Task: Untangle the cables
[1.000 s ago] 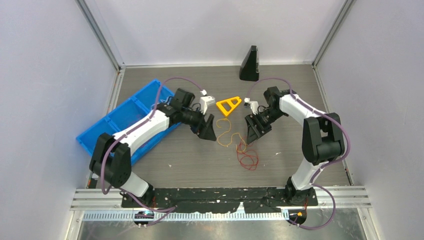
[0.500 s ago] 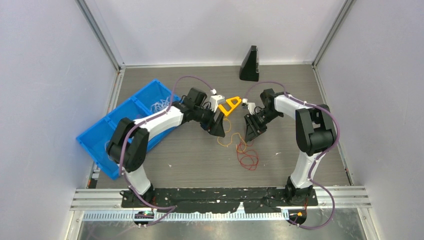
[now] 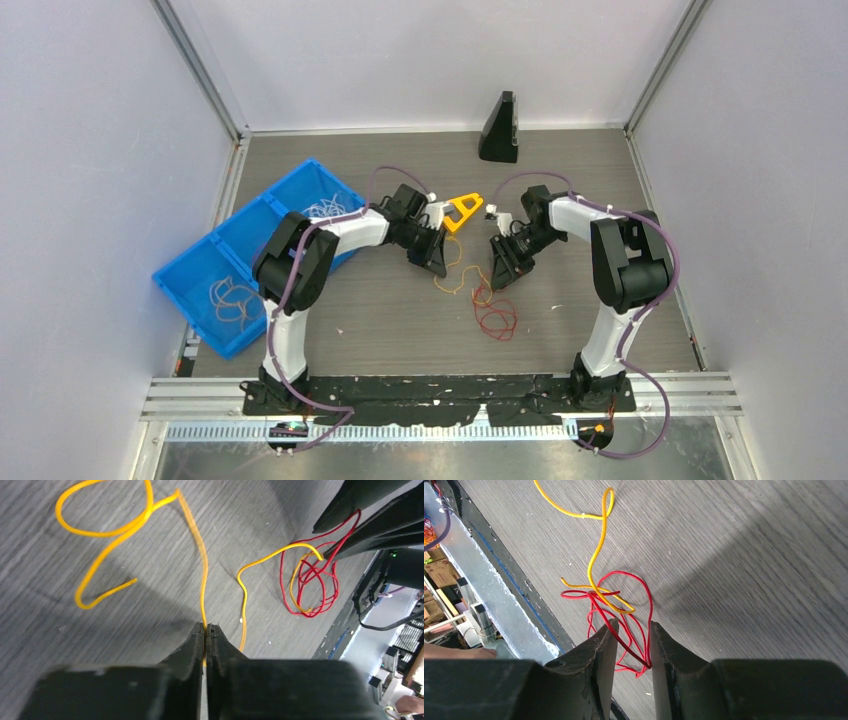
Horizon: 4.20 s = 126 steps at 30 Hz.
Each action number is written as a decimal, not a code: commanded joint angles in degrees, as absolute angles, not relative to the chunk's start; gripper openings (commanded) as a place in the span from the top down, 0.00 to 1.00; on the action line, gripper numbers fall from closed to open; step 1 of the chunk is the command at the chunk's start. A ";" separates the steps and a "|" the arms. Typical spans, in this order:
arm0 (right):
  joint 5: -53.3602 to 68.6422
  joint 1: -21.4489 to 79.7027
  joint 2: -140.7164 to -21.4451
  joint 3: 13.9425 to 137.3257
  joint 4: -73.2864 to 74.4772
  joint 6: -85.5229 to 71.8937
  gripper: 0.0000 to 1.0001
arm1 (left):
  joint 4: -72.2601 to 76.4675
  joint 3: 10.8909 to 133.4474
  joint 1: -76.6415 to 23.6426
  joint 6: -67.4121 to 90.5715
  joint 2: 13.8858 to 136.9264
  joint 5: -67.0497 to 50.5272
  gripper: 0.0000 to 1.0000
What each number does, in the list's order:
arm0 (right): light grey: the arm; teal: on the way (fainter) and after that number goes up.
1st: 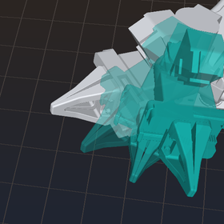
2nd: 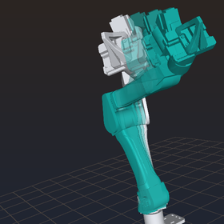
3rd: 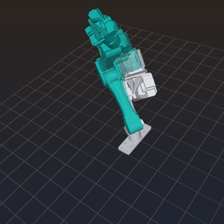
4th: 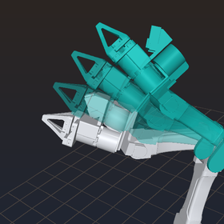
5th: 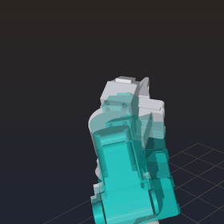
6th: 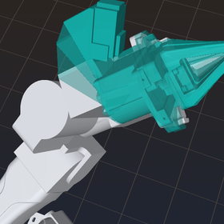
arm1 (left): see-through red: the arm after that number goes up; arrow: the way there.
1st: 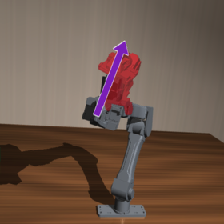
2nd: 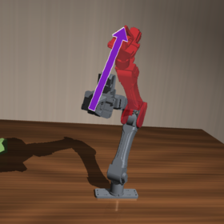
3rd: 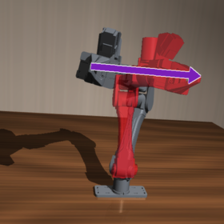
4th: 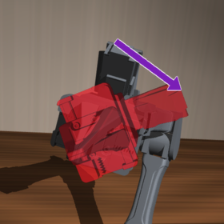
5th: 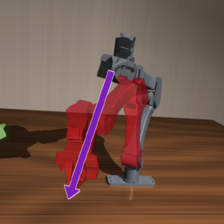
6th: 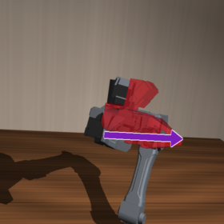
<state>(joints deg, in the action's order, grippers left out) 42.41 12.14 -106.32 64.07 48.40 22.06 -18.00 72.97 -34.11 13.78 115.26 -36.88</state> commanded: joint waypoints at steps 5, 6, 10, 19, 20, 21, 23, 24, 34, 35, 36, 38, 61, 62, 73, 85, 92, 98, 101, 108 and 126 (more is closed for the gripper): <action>41.95 12.15 -104.30 65.28 48.52 21.36 0.66 | -29.79 78.04 -33.42 -2.62 93.15 -37.85 1.00; 41.82 12.13 -104.63 65.29 48.47 21.36 0.68 | -30.40 77.93 -32.91 -4.07 88.82 -37.34 1.00; 41.46 12.17 -104.71 64.40 47.43 21.21 0.76 | -28.13 77.76 -25.83 0.22 76.51 -40.68 1.00; 38.87 12.15 -105.09 63.47 46.31 20.99 0.95 | -43.90 90.33 -8.58 -5.20 66.59 -44.23 1.00; 38.77 12.14 -105.10 63.51 46.40 20.95 0.94 | -46.75 90.65 -6.85 -5.74 65.54 -43.89 1.00; 38.72 12.13 -105.16 63.60 46.54 20.97 0.95 | -49.12 90.36 -5.20 -5.91 63.68 -43.18 1.00; 38.52 12.13 -105.31 63.75 46.64 21.01 0.94 | -51.70 87.42 -1.44 -5.49 59.75 -38.53 1.00; 38.51 12.13 -105.43 63.90 46.66 21.01 0.95 | -52.20 85.04 0.69 -4.99 57.45 -36.07 1.00; 38.37 12.13 -108.63 67.82 49.52 22.01 0.94 | -77.37 77.66 24.70 -11.76 58.96 -24.32 1.00; 38.20 12.13 -108.76 68.05 49.63 22.08 0.94 | -78.62 76.82 27.04 -13.02 59.31 -23.02 1.00; 38.14 12.17 -108.93 68.34 49.78 22.09 0.94 | -79.19 76.22 29.42 -14.06 59.57 -21.08 1.00; 38.34 12.13 -109.04 68.48 49.75 22.11 0.94 | -77.61 75.49 34.76 -15.87 59.18 -19.37 1.00; 36.40 12.13 -111.42 73.50 54.71 22.72 0.95 | -42.13 66.62 44.58 -37.39 54.43 -14.12 1.00; 36.39 12.17 -111.62 73.71 54.81 22.65 0.95 | -42.15 66.85 44.91 -37.36 54.42 -14.34 1.00; 36.25 12.68 -113.00 75.23 55.46 22.57 0.94 | -43.11 49.86 47.46 -44.28 52.14 -17.80 1.00; 36.03 12.66 -112.03 75.04 55.91 23.55 0.94 | -46.89 56.24 48.02 -35.91 59.61 -19.60 0.62; 36.47 12.61 -111.81 79.04 58.42 26.75 0.95 | -52.53 68.18 42.03 -35.07 61.04 -25.65 0.25; 39.15 12.29 -104.83 82.20 60.67 32.72 0.95 | -49.93 68.58 21.30 -31.70 56.24 -36.72 0.11; 42.65 12.30 -100.84 83.07 59.84 33.68 0.95 | -41.69 65.57 9.81 -23.13 56.48 -45.42 0.11; 51.51 12.61 -93.04 85.91 54.27 24.63 0.95 | -21.27 59.11 -17.07 -12.31 63.00 -45.68 0.10; 54.34 20.55 -80.63 93.56 41.60 12.96 0.95 | 9.55 58.02 -31.78 -2.81 81.02 -42.49 0.01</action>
